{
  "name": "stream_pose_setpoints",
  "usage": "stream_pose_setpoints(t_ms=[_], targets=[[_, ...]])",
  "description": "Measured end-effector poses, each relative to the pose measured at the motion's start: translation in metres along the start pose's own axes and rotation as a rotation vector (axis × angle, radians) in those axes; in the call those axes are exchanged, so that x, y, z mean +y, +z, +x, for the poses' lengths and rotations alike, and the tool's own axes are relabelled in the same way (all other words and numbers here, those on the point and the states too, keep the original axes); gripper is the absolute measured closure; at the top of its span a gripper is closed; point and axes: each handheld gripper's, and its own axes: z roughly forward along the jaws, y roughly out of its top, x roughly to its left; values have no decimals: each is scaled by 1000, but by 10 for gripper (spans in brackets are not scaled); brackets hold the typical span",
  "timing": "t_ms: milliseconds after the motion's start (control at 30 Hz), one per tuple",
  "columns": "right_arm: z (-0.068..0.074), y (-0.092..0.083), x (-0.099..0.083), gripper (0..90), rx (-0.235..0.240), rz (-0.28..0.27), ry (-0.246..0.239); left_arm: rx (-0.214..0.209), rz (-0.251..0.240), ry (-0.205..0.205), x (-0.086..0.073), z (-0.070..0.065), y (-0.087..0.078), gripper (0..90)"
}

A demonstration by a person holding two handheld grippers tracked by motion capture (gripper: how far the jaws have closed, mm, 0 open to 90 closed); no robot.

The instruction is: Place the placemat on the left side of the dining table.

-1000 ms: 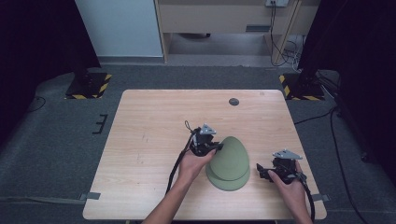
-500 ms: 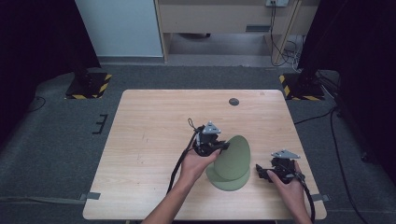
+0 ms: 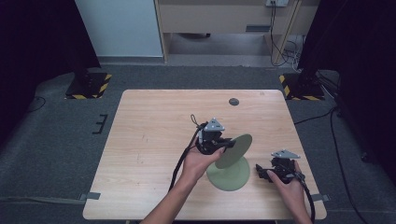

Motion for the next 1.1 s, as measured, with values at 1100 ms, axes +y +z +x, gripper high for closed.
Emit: stream_pose_setpoints(t_ms=[1100], targets=[[-1,1,0,19,0,8,1,188,-25,-21,39,31,-8,853]])
